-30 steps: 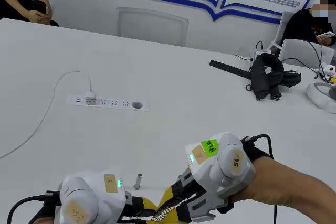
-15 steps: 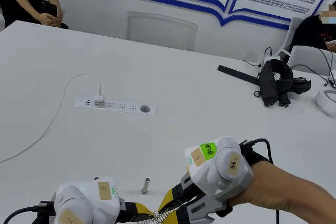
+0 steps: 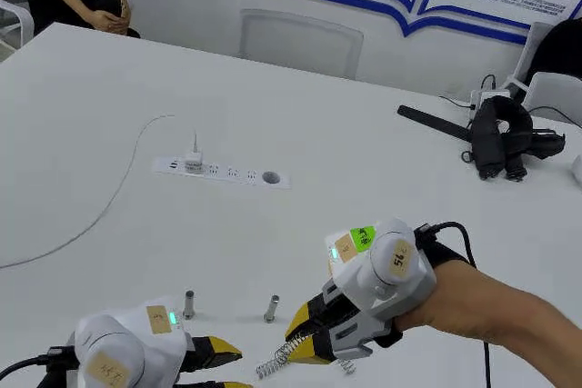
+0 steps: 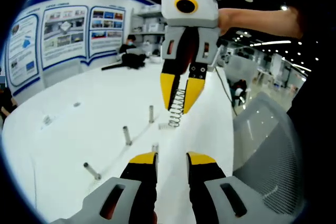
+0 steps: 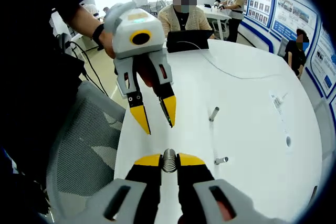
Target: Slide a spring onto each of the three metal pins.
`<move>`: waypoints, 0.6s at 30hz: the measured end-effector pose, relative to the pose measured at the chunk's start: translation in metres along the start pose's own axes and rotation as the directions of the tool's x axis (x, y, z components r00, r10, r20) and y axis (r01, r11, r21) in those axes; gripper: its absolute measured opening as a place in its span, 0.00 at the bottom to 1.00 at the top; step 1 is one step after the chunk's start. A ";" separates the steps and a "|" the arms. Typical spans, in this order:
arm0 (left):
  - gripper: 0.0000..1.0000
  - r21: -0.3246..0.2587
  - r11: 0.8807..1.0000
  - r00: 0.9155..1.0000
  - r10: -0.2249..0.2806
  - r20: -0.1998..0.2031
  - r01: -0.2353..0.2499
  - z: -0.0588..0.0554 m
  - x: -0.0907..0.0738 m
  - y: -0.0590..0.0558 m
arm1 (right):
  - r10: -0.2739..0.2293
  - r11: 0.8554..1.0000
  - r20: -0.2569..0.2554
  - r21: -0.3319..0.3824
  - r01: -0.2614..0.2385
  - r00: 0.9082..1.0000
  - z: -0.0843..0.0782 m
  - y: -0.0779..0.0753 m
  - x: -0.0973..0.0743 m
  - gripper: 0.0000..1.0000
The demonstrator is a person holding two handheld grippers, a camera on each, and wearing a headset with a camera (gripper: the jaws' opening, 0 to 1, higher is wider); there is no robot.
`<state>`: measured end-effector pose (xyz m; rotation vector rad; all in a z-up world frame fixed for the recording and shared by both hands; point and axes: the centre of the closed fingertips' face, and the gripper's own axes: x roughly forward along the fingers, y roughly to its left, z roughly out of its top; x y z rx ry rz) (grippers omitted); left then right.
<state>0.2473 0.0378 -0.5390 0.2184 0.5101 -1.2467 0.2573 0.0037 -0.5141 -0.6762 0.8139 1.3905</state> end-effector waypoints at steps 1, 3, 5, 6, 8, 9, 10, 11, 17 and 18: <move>0.23 -0.007 1.000 1.000 0.013 -0.004 -0.013 -0.003 -0.001 0.002 | -0.009 1.000 -0.006 0.002 0.009 1.000 -0.001 -0.004 0.001 0.12; 0.25 -0.016 1.000 1.000 0.025 -0.014 -0.026 -0.009 -0.003 0.005 | -0.024 1.000 -0.011 0.008 0.024 1.000 -0.001 -0.012 0.003 0.12; 0.26 -0.026 0.999 0.999 0.039 -0.018 -0.040 -0.013 -0.005 0.008 | -0.031 0.999 -0.007 0.017 0.031 0.999 0.001 -0.016 0.004 0.12; 0.27 -0.038 0.998 0.999 0.050 -0.021 -0.051 -0.016 -0.006 0.011 | -0.029 0.999 -0.004 0.022 0.030 1.000 0.002 -0.018 0.005 0.12; 0.29 -0.052 0.996 0.997 0.067 -0.027 -0.069 -0.021 -0.007 0.015 | -0.022 1.000 -0.010 0.016 0.022 1.000 0.003 -0.019 0.009 0.12; 0.29 -0.059 0.995 0.997 0.075 -0.028 -0.077 -0.023 -0.008 0.016 | -0.023 1.000 -0.012 0.011 0.023 1.000 0.004 -0.020 0.011 0.12; 0.31 -0.066 0.994 0.996 0.085 -0.030 -0.087 -0.025 -0.008 0.018 | -0.023 1.000 -0.011 0.012 0.024 1.000 0.005 -0.022 0.013 0.12; 0.33 -0.076 0.992 0.994 0.100 -0.035 -0.103 -0.027 -0.009 0.021 | -0.022 1.000 -0.011 0.019 0.023 1.000 0.005 -0.025 0.016 0.12; 0.39 -0.111 0.982 0.988 0.151 -0.042 -0.154 -0.036 -0.015 0.033 | -0.019 1.000 -0.013 0.022 0.019 1.000 0.010 -0.037 0.028 0.12; 0.40 -0.117 0.979 0.986 0.163 -0.047 -0.167 -0.039 -0.017 0.036 | -0.017 1.000 -0.015 0.023 0.017 1.000 0.011 -0.039 0.031 0.12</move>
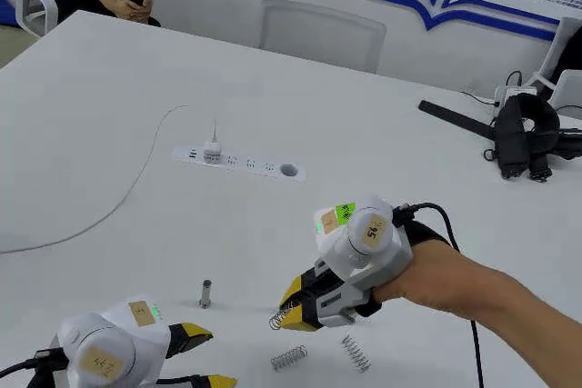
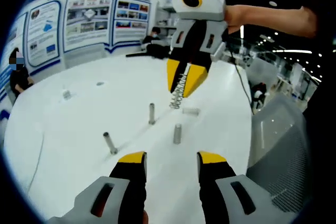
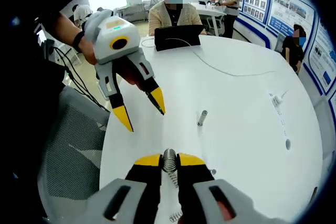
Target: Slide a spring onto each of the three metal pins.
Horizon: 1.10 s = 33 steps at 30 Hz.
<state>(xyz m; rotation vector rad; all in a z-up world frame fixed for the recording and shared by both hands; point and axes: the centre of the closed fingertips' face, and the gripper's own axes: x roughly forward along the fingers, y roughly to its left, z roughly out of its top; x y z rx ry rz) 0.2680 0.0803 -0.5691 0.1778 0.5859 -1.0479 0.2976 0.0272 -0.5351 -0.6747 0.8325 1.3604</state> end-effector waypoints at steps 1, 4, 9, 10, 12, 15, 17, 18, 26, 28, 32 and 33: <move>0.40 -0.002 1.000 1.000 0.008 -0.003 -0.008 -0.002 -0.001 0.002 | 0.003 1.000 -0.002 0.003 -0.003 1.000 0.001 -0.002 0.002 0.12; 0.44 -0.023 0.999 0.999 0.036 -0.010 -0.036 -0.008 -0.005 0.010 | 0.004 1.000 -0.007 0.000 -0.004 1.000 0.003 -0.007 0.008 0.12; 0.49 -0.046 0.996 0.997 0.071 -0.022 -0.072 -0.017 -0.010 0.020 | 0.013 1.000 -0.021 -0.004 -0.014 1.000 0.006 -0.015 0.017 0.12; 0.50 -0.051 0.995 0.996 0.082 -0.024 -0.083 -0.018 -0.011 0.023 | 0.013 1.000 -0.022 -0.008 -0.013 1.000 0.007 -0.017 0.019 0.12; 0.52 -0.058 0.994 0.995 0.091 -0.027 -0.093 -0.020 -0.012 0.026 | 0.015 1.000 -0.023 -0.005 -0.015 1.000 0.009 -0.020 0.022 0.12; 0.54 -0.068 0.992 0.994 0.108 -0.027 -0.109 -0.022 -0.015 0.030 | 0.014 1.000 -0.026 -0.004 -0.014 1.000 0.012 -0.026 0.027 0.12; 0.56 -0.074 0.991 0.993 0.113 -0.031 -0.115 -0.024 -0.016 0.032 | 0.016 1.000 -0.030 -0.005 -0.016 0.999 0.014 -0.029 0.030 0.12; 0.57 -0.079 0.990 0.992 0.118 -0.031 -0.121 -0.025 -0.017 0.032 | 0.015 1.000 -0.032 -0.008 -0.016 0.999 0.015 -0.030 0.031 0.12; 0.62 -0.097 0.986 0.990 0.136 -0.033 -0.138 -0.030 -0.021 0.036 | 0.021 1.000 -0.040 -0.019 -0.022 0.999 0.022 -0.039 0.042 0.12; 0.62 -0.100 0.985 0.990 0.138 -0.034 -0.140 -0.031 -0.022 0.037 | 0.025 1.000 -0.043 -0.019 -0.026 0.999 0.023 -0.041 0.045 0.12; 0.63 -0.108 0.983 0.989 0.145 -0.035 -0.148 -0.032 -0.028 0.040 | 0.026 0.999 -0.048 -0.025 -0.027 0.999 0.026 -0.047 0.049 0.12; 0.64 -0.107 0.983 0.988 0.148 -0.035 -0.151 -0.032 -0.030 0.042 | 0.024 0.999 -0.050 -0.027 -0.026 0.998 0.027 -0.049 0.051 0.12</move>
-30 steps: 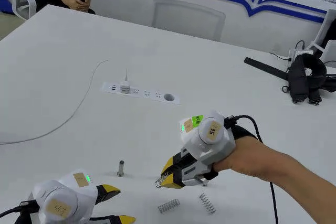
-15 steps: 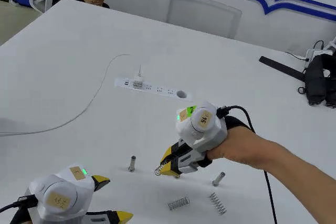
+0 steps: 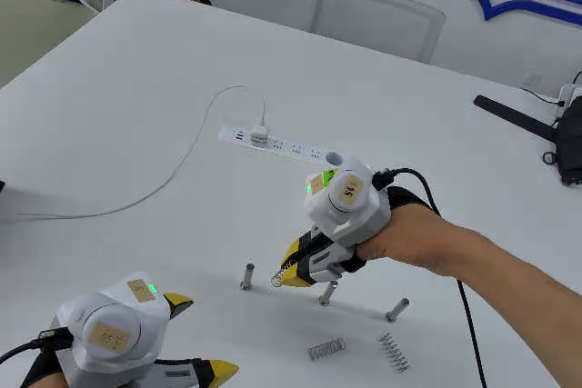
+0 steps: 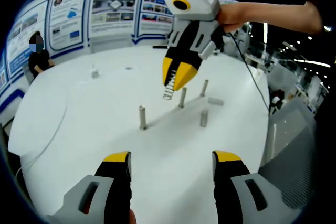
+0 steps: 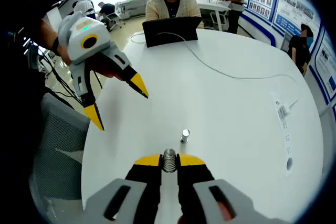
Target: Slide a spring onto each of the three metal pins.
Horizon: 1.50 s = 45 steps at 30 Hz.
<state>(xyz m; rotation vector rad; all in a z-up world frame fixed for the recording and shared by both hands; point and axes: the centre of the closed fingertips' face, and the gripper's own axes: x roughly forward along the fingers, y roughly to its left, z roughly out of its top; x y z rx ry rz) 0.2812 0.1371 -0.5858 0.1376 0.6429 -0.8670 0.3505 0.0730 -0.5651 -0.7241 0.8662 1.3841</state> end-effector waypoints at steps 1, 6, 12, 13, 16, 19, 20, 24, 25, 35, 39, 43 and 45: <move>0.64 -0.001 1.000 1.000 0.002 0.000 -0.002 0.000 -0.001 0.001 | 0.001 1.000 -0.001 -0.001 -0.001 1.000 0.001 -0.001 0.001 0.12; 0.64 -0.001 1.000 1.000 0.006 -0.003 -0.006 -0.001 -0.007 0.007 | 0.000 1.000 -0.001 -0.013 0.000 1.000 0.009 -0.008 0.007 0.12; 0.65 -0.006 1.000 1.000 0.013 -0.008 -0.013 -0.004 -0.011 0.011 | 0.003 1.000 -0.010 -0.030 -0.003 1.000 0.015 -0.017 0.015 0.12; 0.65 -0.006 1.000 1.000 0.013 -0.009 -0.013 -0.004 -0.011 0.011 | 0.004 1.000 -0.010 -0.031 -0.004 1.000 0.016 -0.018 0.016 0.12; 0.65 -0.009 1.000 1.000 0.014 -0.010 -0.014 -0.006 -0.013 0.012 | 0.006 0.999 -0.015 -0.040 -0.007 1.000 0.019 -0.020 0.018 0.12; 0.64 -0.014 1.000 1.000 0.015 -0.011 -0.015 -0.007 -0.014 0.013 | 0.010 0.999 -0.024 -0.046 -0.011 1.000 0.020 -0.023 0.021 0.12; 0.64 -0.015 1.000 1.000 0.017 -0.012 -0.017 -0.008 -0.015 0.013 | 0.011 0.999 -0.026 -0.047 -0.012 1.000 0.020 -0.024 0.022 0.12; 0.64 -0.025 1.000 1.000 0.017 -0.011 -0.017 -0.009 -0.016 0.014 | 0.016 0.999 -0.033 -0.051 -0.018 0.999 0.020 -0.025 0.025 0.12; 0.64 -0.027 0.999 1.000 0.017 -0.012 -0.017 -0.010 -0.016 0.013 | 0.018 0.999 -0.034 -0.051 -0.019 0.999 0.020 -0.025 0.026 0.12; 0.63 -0.038 0.999 1.000 0.023 -0.015 -0.024 -0.014 -0.020 0.015 | 0.038 0.997 -0.053 -0.068 -0.042 0.998 0.020 -0.022 0.036 0.12; 0.62 -0.041 0.999 1.000 0.022 -0.020 -0.023 -0.016 -0.020 0.014 | 0.040 0.996 -0.060 -0.076 -0.045 0.997 0.019 -0.022 0.038 0.12; 0.62 -0.042 0.999 1.000 0.019 -0.023 -0.020 -0.017 -0.018 0.013 | 0.042 0.996 -0.064 -0.081 -0.047 0.997 0.018 -0.022 0.040 0.12; 0.62 -0.044 0.999 1.000 0.017 -0.023 -0.018 -0.017 -0.018 0.012 | 0.043 0.995 -0.068 -0.084 -0.048 0.997 0.017 -0.022 0.041 0.12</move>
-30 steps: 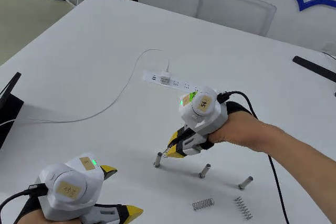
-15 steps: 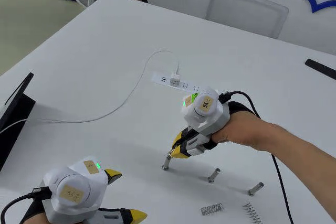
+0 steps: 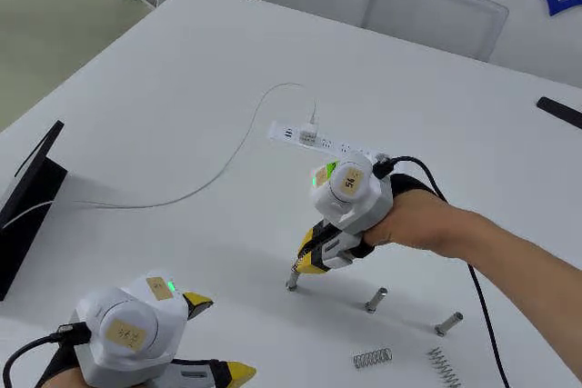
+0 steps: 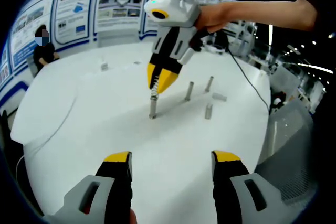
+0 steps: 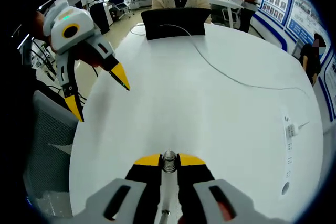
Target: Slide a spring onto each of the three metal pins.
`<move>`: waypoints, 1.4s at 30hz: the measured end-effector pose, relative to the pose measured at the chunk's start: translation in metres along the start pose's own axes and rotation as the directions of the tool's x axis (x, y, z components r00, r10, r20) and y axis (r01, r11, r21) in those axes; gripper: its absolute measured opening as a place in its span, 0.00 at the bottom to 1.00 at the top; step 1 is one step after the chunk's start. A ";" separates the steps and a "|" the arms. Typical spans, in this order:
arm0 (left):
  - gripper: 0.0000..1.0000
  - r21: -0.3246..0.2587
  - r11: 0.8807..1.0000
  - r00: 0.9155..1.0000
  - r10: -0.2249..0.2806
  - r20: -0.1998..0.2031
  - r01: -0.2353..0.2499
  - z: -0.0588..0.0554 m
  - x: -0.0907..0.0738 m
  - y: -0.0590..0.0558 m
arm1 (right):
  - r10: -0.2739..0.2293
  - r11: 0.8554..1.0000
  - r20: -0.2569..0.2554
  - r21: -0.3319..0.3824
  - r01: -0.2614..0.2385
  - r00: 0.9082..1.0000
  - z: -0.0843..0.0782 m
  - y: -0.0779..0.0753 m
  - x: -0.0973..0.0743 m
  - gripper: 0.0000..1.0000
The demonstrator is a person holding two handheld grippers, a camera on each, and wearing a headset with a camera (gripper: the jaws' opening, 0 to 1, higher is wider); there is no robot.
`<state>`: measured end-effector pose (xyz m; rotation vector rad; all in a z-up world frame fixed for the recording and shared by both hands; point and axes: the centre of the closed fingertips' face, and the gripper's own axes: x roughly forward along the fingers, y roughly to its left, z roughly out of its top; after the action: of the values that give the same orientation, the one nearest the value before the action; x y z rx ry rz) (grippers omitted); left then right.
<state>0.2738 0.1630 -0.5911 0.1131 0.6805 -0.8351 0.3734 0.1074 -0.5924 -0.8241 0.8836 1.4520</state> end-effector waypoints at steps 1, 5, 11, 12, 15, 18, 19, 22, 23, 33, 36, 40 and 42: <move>0.62 0.001 1.000 1.000 0.000 0.000 0.000 0.000 0.000 0.000 | -0.001 1.000 -0.001 -0.002 0.001 1.000 0.000 0.000 0.000 0.12; 0.62 0.009 1.000 1.000 -0.003 0.001 0.003 0.002 0.001 -0.001 | 0.001 1.000 -0.002 -0.006 -0.001 1.000 -0.001 -0.001 0.003 0.12; 0.62 0.010 1.000 1.000 -0.003 0.005 0.002 0.005 0.001 0.000 | 0.005 1.000 0.002 -0.010 -0.005 1.000 0.002 0.000 0.007 0.12; 0.62 0.009 1.000 1.000 -0.003 0.005 0.003 0.005 0.001 0.000 | 0.005 1.000 0.000 -0.010 -0.005 1.000 0.002 0.000 0.008 0.12; 0.62 0.010 1.000 1.000 -0.005 0.002 0.005 0.004 0.002 0.000 | 0.011 1.000 -0.016 -0.020 -0.011 1.000 0.000 0.001 0.012 0.12; 0.62 0.007 1.000 1.000 -0.006 0.004 0.006 0.004 0.002 -0.001 | 0.011 1.000 -0.019 -0.028 -0.011 1.000 0.000 0.002 0.013 0.12; 0.62 0.007 1.000 1.000 -0.005 0.004 0.005 0.004 0.002 -0.001 | 0.011 1.000 -0.018 -0.028 -0.012 1.000 0.000 0.002 0.013 0.12; 0.62 0.003 1.000 1.000 -0.004 0.002 0.004 0.003 0.002 0.000 | 0.012 0.999 -0.020 -0.033 -0.013 1.000 -0.001 0.001 0.016 0.12; 0.62 0.003 1.000 1.000 -0.004 0.002 0.004 0.003 0.002 0.000 | 0.013 0.999 -0.021 -0.033 -0.013 1.000 -0.001 0.001 0.017 0.12; 0.63 0.002 1.000 1.000 0.000 0.004 0.000 0.004 0.002 0.001 | 0.019 0.999 -0.034 -0.046 -0.021 0.999 -0.004 0.002 0.027 0.13; 0.63 0.000 1.000 1.000 -0.001 0.003 0.001 0.004 0.003 0.002 | 0.018 0.998 -0.046 -0.057 -0.020 0.999 -0.007 0.002 0.030 0.13; 0.63 -0.003 1.000 1.000 -0.001 0.004 0.001 0.004 0.003 0.001 | 0.021 0.998 -0.047 -0.061 -0.024 0.999 -0.010 0.000 0.034 0.13; 0.63 -0.005 1.000 1.000 0.001 0.004 -0.001 0.004 0.003 0.001 | 0.023 0.998 -0.045 -0.057 -0.026 0.999 -0.010 0.001 0.035 0.13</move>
<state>0.2779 0.1606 -0.5900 0.1068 0.6788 -0.8325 0.3705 0.1143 -0.6282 -0.8938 0.8909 1.4916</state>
